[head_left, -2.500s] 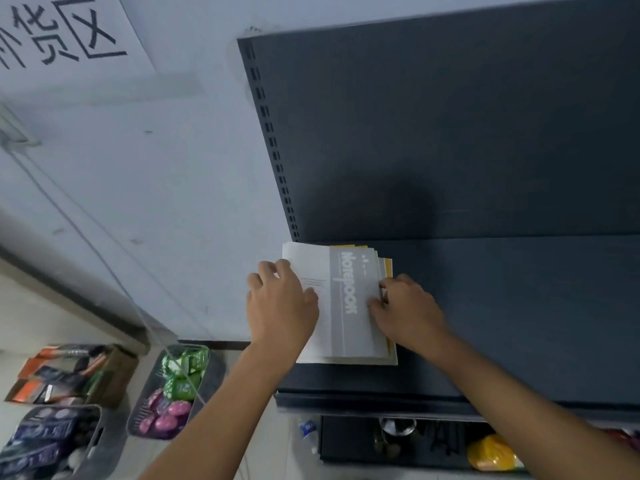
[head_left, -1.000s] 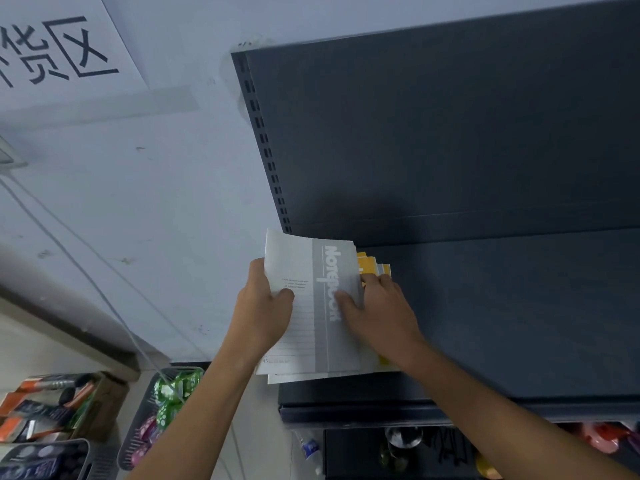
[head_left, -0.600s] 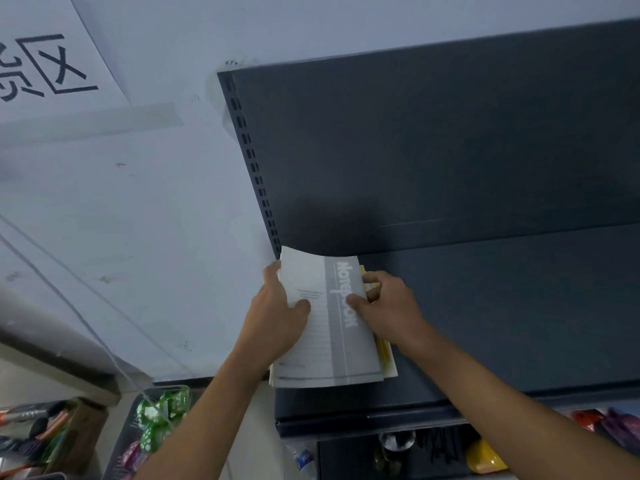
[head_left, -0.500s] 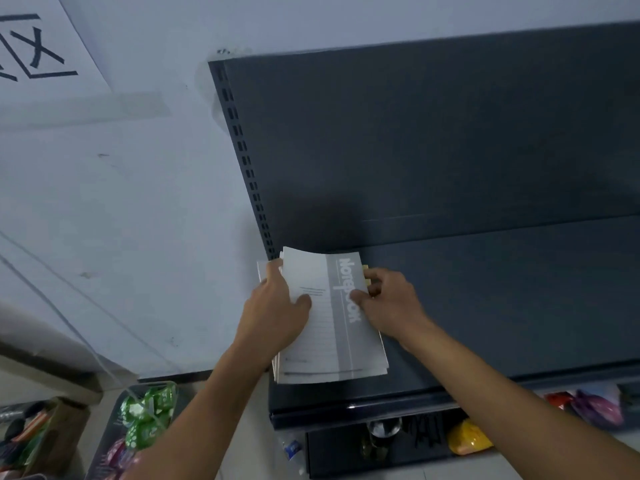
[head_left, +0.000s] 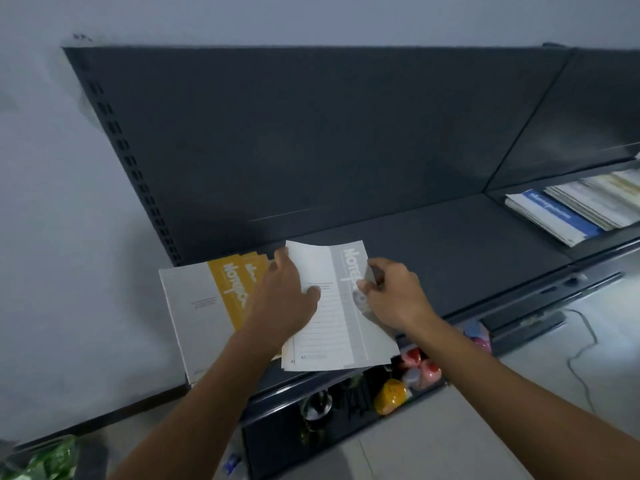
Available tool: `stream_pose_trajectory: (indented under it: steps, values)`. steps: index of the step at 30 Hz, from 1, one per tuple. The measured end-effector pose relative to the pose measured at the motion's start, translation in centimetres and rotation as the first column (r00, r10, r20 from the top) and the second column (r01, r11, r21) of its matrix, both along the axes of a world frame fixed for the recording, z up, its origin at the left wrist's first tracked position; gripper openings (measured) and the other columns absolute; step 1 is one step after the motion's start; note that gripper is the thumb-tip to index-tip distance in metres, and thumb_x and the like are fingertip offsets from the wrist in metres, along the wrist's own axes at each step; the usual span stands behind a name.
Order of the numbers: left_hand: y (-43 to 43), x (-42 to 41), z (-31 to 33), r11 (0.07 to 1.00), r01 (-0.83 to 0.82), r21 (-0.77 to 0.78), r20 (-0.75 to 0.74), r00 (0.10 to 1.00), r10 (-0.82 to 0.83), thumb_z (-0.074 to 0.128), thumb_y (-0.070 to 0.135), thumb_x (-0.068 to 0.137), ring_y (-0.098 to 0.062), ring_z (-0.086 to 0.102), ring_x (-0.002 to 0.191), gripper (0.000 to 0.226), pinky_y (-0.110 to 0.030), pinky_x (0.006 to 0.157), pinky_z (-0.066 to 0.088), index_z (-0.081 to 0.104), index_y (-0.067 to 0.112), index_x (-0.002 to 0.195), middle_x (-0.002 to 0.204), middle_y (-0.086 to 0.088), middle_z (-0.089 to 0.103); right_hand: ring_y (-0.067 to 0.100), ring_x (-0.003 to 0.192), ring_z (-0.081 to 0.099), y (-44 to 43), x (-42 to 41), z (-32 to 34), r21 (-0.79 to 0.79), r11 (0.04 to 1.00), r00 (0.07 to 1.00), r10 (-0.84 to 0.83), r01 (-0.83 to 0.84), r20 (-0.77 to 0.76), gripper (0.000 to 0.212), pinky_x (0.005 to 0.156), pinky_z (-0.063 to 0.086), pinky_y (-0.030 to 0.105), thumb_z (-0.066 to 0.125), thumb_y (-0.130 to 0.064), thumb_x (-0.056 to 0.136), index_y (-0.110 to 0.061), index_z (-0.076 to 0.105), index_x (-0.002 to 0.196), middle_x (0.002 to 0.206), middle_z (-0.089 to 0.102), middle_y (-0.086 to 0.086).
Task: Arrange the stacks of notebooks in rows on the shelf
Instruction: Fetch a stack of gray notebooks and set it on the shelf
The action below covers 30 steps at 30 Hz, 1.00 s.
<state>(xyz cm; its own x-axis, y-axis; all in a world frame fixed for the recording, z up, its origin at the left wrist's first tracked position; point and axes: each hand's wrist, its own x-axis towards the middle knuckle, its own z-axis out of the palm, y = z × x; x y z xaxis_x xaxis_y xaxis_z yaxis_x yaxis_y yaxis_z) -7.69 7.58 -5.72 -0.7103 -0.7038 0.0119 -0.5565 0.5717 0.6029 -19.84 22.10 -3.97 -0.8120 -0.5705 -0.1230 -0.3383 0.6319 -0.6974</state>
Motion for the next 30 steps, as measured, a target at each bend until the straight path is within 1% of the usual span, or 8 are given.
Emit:
stream_pose_trajectory:
  steps: [3,7,12,15,18,22,26,30]
  values:
    - [2.7,-3.0,0.3,0.996,0.067,-0.06,0.037,0.997,-0.065,0.065,0.041,0.091,-0.019,0.051,0.084,0.07,-0.033,0.07,0.039,0.027,0.011,0.142,0.12,-0.009,0.061,0.017,0.091,0.061,3.3,-2.3,0.1,-0.001,0.999,0.998,-0.038,0.038,-0.041,0.021,0.081,0.05,0.028,0.061,-0.016,0.096,-0.015,0.065,0.117,0.103,0.069,-0.001]
    - [7.1,-8.2,0.5,0.992,0.115,-0.045,0.067,0.991,-0.112,0.064,0.045,0.089,-0.02,0.053,0.086,0.068,-0.035,0.071,0.041,0.027,0.017,0.139,0.121,-0.003,0.062,0.011,0.078,0.06,8.5,-6.6,0.0,0.003,0.997,0.993,-0.077,0.078,-0.092,0.009,0.059,0.041,0.019,0.061,-0.017,0.095,-0.017,0.066,0.102,0.09,0.068,-0.003]
    - [13.9,-15.5,0.8,0.983,0.183,0.036,0.041,0.982,-0.184,0.068,0.044,0.088,-0.024,0.057,0.099,0.073,-0.034,0.075,0.041,0.026,0.02,0.143,0.126,-0.005,0.058,0.024,0.082,0.061,16.3,-12.8,-0.3,-0.001,0.993,0.988,-0.116,0.116,-0.1,0.005,0.068,0.048,0.034,0.059,-0.017,0.096,-0.014,0.064,0.096,0.081,0.065,0.001]
    - [19.4,-21.0,0.9,0.969,0.237,0.068,0.012,0.971,-0.238,0.07,0.041,0.087,-0.017,0.052,0.095,0.076,-0.032,0.076,0.043,0.026,0.021,0.146,0.126,-0.002,0.058,0.024,0.077,0.059,22.3,-17.5,-0.6,-0.018,0.984,0.979,-0.176,0.175,-0.104,0.006,0.067,0.047,0.034,0.06,-0.018,0.095,-0.017,0.061,0.089,0.069,0.058,-0.003]
    - [24.3,-25.8,1.1,0.958,0.277,0.072,-0.012,0.961,-0.277,0.071,0.04,0.087,-0.017,0.052,0.094,0.072,-0.032,0.075,0.042,0.028,0.021,0.142,0.124,-0.002,0.058,0.025,0.078,0.06,27.4,-21.7,-0.7,-0.016,0.975,0.969,-0.224,0.223,-0.101,0.006,0.069,0.049,0.035,0.059,-0.02,0.094,-0.019,0.06,0.088,0.074,0.062,-0.001]
    - [29.6,-30.8,1.5,0.942,0.328,0.065,0.008,0.944,-0.33,0.07,0.038,0.087,-0.017,0.053,0.096,0.067,-0.032,0.076,0.044,0.029,0.022,0.137,0.124,-0.002,0.057,0.023,0.071,0.057,32.8,-25.9,-0.6,-0.003,0.961,0.954,-0.276,0.278,-0.12,0.02,0.058,0.043,0.03,0.058,-0.02,0.094,-0.023,0.051,0.075,0.068,0.058,-0.004]
    - [33.4,-35.5,2.1,0.927,0.373,0.048,0.018,0.927,-0.374,0.069,0.037,0.088,-0.021,0.058,0.105,0.067,-0.036,0.081,0.05,0.028,0.022,0.139,0.126,-0.002,0.056,0.027,0.077,0.06,36.4,-29.5,-0.2,0.045,0.947,0.938,-0.308,0.319,-0.156,0.017,0.069,0.052,0.038,0.054,-0.023,0.093,-0.02,0.048,0.078,0.076,0.061,0.002]
    - [36.0,-40.3,2.1,0.906,0.423,0.03,0.029,0.905,-0.424,0.069,0.037,0.089,-0.024,0.058,0.11,0.069,-0.034,0.082,0.048,0.027,0.02,0.142,0.127,-0.002,0.056,0.023,0.068,0.053,38.9,-33.0,-0.4,0.055,0.925,0.912,-0.358,0.375,-0.199,0.027,0.057,0.04,0.034,0.05,-0.02,0.091,-0.021,0.033,0.069,0.067,0.049,-0.001]
